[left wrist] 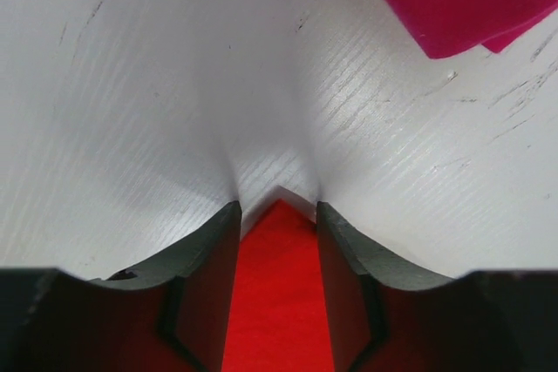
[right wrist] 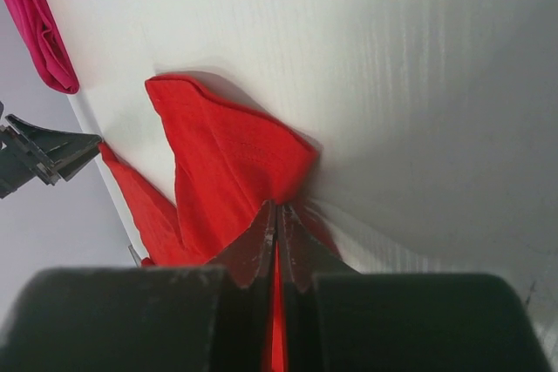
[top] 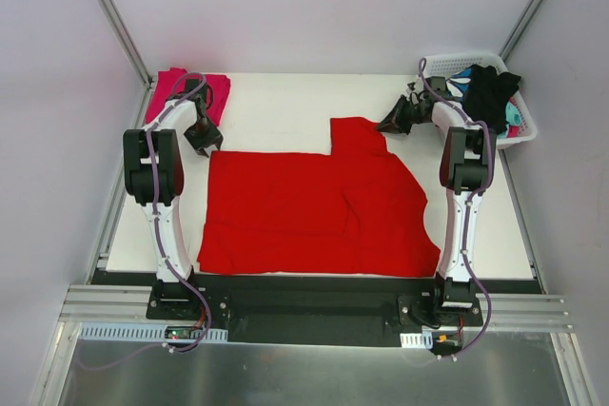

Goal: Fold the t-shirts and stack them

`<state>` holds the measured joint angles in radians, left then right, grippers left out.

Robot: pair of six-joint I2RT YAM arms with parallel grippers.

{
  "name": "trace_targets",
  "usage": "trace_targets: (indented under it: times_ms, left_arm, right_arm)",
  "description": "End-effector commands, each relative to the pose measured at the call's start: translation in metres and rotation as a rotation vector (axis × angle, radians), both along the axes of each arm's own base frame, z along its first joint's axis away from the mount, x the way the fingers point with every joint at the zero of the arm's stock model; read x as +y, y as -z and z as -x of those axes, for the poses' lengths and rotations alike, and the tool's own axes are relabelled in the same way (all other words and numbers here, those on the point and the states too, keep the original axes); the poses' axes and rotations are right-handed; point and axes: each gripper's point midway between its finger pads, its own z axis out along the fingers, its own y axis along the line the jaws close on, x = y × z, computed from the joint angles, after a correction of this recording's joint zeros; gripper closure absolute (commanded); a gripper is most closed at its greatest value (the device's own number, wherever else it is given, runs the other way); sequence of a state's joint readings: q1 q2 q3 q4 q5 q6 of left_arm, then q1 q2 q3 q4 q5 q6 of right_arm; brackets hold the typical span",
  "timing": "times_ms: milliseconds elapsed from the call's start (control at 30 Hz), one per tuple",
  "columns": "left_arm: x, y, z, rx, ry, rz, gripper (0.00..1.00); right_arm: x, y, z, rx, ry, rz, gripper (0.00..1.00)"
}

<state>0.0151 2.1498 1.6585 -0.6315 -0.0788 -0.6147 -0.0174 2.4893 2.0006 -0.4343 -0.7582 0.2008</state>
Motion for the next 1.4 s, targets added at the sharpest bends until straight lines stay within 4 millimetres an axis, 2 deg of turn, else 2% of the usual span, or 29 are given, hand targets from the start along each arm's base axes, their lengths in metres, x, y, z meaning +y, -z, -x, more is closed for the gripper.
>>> trace_targets:
  times_ms: [0,100,133,233,333,467,500,533,800,1033,1067,1233,1367]
  left_arm:
    - [-0.005,-0.014,0.006,0.014,0.009,0.025,0.64]
    - [-0.009,-0.009,0.007,0.029,0.014,0.024,0.71]
    - [-0.01,-0.009,0.005,0.024,0.014,0.024,0.78]
    - [-0.011,-0.008,0.006,0.034,0.013,0.027,0.86]
    - [-0.009,-0.01,0.005,0.03,0.009,0.023,0.87]
    - [-0.009,-0.011,0.005,0.03,0.007,0.022,1.0]
    - [-0.009,-0.013,0.002,0.022,0.008,0.02,1.0]
    - [-0.02,-0.014,0.002,0.024,0.034,0.016,1.0]
    - [-0.019,-0.024,-0.004,0.009,0.038,0.007,1.0]
    - [-0.022,-0.033,-0.011,-0.008,0.048,0.008,1.0]
    - [-0.022,-0.034,-0.011,-0.008,0.047,0.005,1.0]
    - [-0.019,-0.043,-0.014,-0.016,0.052,-0.018,1.0]
    - [-0.017,-0.047,-0.018,-0.026,0.056,-0.025,1.0]
  right_arm:
    - [0.002,-0.055,-0.005,-0.108,-0.012,-0.024,0.99]
    - [0.002,-0.054,-0.003,-0.106,-0.015,-0.026,0.99]
    - [0.002,-0.054,-0.003,-0.106,-0.016,-0.026,0.99]
    - [0.002,-0.055,-0.002,-0.11,-0.018,-0.027,0.99]
    - [0.0,-0.055,-0.002,-0.108,-0.016,-0.03,0.99]
    - [0.0,-0.054,-0.002,-0.105,-0.015,-0.028,0.99]
    - [-0.001,-0.055,-0.002,-0.108,-0.013,-0.025,0.99]
    - [-0.001,-0.055,-0.002,-0.108,-0.012,-0.026,0.99]
    - [-0.008,-0.057,-0.008,-0.118,0.002,-0.024,0.99]
    - [-0.009,-0.096,-0.03,-0.19,0.008,-0.031,0.99]
    - [-0.01,-0.109,-0.036,-0.217,0.011,-0.033,0.99]
    - [-0.021,-0.132,-0.051,-0.257,0.046,-0.055,0.99]
    - [-0.03,-0.141,-0.054,-0.271,0.061,-0.073,0.99]
